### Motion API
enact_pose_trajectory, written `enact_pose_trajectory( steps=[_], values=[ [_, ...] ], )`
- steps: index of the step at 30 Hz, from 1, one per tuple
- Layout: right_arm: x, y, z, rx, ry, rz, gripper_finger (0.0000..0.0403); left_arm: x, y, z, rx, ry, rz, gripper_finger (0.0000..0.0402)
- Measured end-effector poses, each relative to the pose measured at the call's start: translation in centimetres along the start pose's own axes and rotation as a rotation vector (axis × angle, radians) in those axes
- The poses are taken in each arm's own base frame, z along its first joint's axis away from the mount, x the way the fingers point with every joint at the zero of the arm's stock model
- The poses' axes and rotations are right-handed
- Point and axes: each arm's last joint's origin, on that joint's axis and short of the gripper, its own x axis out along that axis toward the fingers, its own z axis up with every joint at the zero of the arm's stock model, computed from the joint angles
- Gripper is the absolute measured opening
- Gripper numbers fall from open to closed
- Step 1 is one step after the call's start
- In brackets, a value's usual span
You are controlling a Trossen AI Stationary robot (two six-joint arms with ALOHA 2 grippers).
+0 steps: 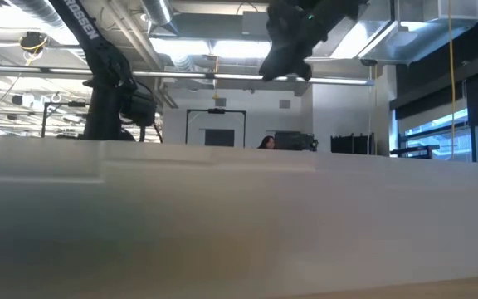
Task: Pack school essentials
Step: Put the yellow scissors into the pink supply box
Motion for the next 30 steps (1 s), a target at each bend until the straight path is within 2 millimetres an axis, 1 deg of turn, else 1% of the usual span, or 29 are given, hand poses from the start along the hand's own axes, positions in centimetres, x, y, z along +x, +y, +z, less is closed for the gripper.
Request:
enact_pose_trajectory(
  steps=[4,7,11,17,22,26,30],
  values=[
    [-1.8,0.3,0.1,-0.005,-0.021,0.004,0.0099,-1.3,-0.2,-0.5,0.009,-0.046,-0.029,0.001],
    [-2.7,0.5,0.1,-0.026,-0.033,0.006,0.0099,-2.4,-0.5,-1.2,0.012,-0.065,-0.05,0.001],
    [-3.2,0.6,0.0,-0.06,-0.034,0.005,0.0099,-4.3,-1.2,-2.7,0.035,-0.092,-0.11,0.001],
    [-3.3,0.4,-0.7,-0.101,0.038,-0.006,0.0099,-7.4,-2.5,-6.2,0.079,-0.153,-0.172,0.001],
    [-3.4,0.4,-1.1,-0.143,0.085,-0.003,0.0099,-9.7,-3.9,-9.6,0.09,-0.205,-0.302,0.001],
    [-3.4,0.4,-1.4,-0.183,0.115,0.005,0.0099,-10.8,-5.2,-12.2,0.167,-0.216,-0.384,0.001],
    [-3.5,0.3,-1.7,-0.182,0.148,0.002,0.0099,-11.4,-6.8,-14.2,0.237,-0.22,-0.467,0.001]
  ],
)
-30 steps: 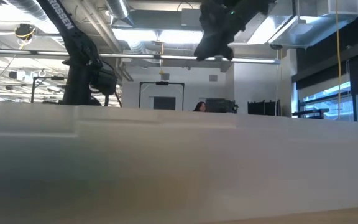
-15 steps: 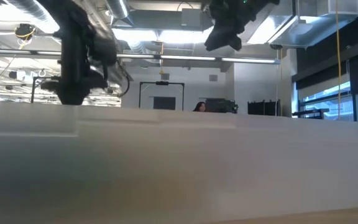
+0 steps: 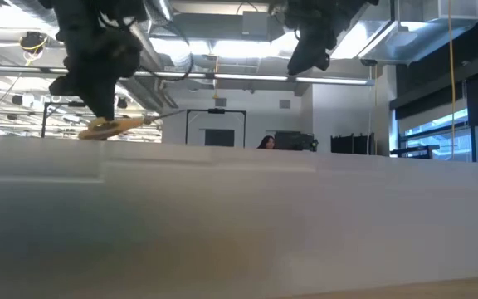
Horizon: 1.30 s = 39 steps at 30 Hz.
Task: Pack school essentials
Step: Put the yellow scissors into the pink supply box
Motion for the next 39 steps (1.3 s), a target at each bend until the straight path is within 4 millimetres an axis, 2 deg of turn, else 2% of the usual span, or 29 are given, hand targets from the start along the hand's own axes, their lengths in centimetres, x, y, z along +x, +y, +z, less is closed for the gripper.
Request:
enact_pose_trajectory(
  steps=[5,10,14,18,23,28,32,39],
  values=[
    [-0.5,0.1,-0.7,0.014,0.059,0.003,0.0099,0.0,-2.7,-1.5,0.039,-0.02,-0.136,0.001],
    [-2.3,1.6,-1.2,0.01,0.045,0.033,0.0099,-0.5,-5.0,-3.2,0.086,-0.032,-0.277,0.001],
    [-3.6,3.7,-1.4,-0.026,0.015,0.078,0.0099,-1.0,-6.9,-4.8,0.16,-0.055,-0.403,0.001],
    [-4.1,6.5,-1.9,-0.108,0.013,0.15,0.0099,-1.5,-8.7,-6.5,0.224,-0.065,-0.519,0.001],
    [-4.2,9.9,-2.6,-0.199,0.027,0.267,0.0099,-1.0,-10.5,-9.0,0.275,-0.04,-0.584,0.001],
    [-4.7,12.1,-3.2,-0.202,0.045,0.338,0.0099,-0.4,-12.5,-11.5,0.268,0.011,-0.691,0.001],
    [-3.5,13.4,-4.3,-0.228,0.084,0.367,0.0099,-0.5,-13.7,-13.3,0.243,0.01,-0.764,0.001],
    [1.6,14.0,-7.0,-0.282,0.008,0.412,0.0099,-0.8,-14.6,-15.4,0.203,-0.014,-0.793,0.001]
  ],
)
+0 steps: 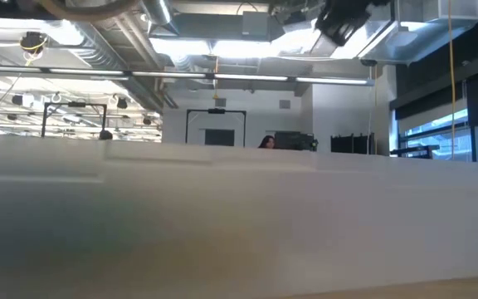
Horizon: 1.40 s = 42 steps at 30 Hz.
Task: Pack school essentials
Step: Put the yellow scissors into the pink supply box
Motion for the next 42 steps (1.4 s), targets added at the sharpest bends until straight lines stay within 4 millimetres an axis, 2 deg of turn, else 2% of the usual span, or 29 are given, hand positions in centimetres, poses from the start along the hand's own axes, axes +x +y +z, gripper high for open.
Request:
enact_pose_trajectory(
  steps=[9,17,20,24,33,42],
  values=[
    [6.9,-2.6,-3.5,-0.151,-0.199,0.015,0.0099,-0.1,0.0,-0.1,-0.048,-0.088,0.029,0.001],
    [12.3,-6.0,-5.9,-0.155,-0.113,-0.039,0.0099,-0.1,0.0,0.0,-0.074,-0.122,0.039,0.001],
    [13.8,-7.2,-6.7,-0.132,-0.101,-0.053,0.0099,-0.1,0.0,0.0,-0.076,-0.125,0.041,0.001],
    [14.5,-8.1,-7.0,-0.12,-0.107,-0.064,0.0099,-0.1,0.1,0.1,-0.094,-0.128,0.041,0.001],
    [14.2,-9.1,-6.9,-0.106,-0.117,-0.09,0.0099,-0.1,0.1,0.2,-0.098,-0.13,0.042,0.001],
    [13.8,-10.0,-6.9,-0.084,-0.116,-0.193,0.0099,-0.1,0.1,0.2,-0.095,-0.129,0.042,0.001]
  ],
)
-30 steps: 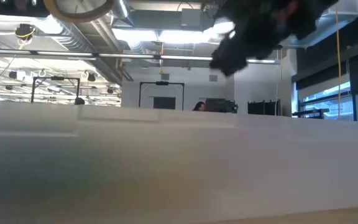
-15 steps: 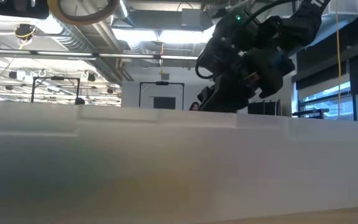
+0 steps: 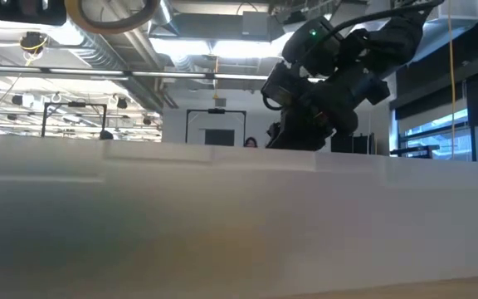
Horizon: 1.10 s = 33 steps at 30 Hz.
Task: Pack school essentials
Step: Put the yellow scissors into the pink supply box
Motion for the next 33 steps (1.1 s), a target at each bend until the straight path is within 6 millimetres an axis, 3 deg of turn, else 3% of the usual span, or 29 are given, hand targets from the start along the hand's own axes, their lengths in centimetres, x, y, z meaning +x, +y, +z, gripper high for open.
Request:
enact_pose_trajectory(
  steps=[6,15,21,26,33],
  values=[
    [-2.1,0.4,1.8,0.028,-0.069,0.028,0.0099,0.5,0.2,-0.2,0.002,0.02,0.005,0.001],
    [-8.7,2.4,5.3,-0.004,-0.202,0.047,0.0099,3.3,1.9,-1.1,0.006,0.144,0.071,0.001],
    [-12.0,3.9,6.4,-0.035,-0.284,0.074,0.0099,5.3,3.1,-0.9,0.018,0.185,0.085,0.001],
    [-13.4,4.9,6.9,-0.057,-0.334,0.098,0.0099,5.9,3.6,-0.9,0.032,0.258,0.078,0.001],
    [-13.5,5.5,7.0,-0.066,-0.335,0.117,0.0099,5.9,3.6,-0.9,0.084,0.312,0.058,0.001]
  ],
)
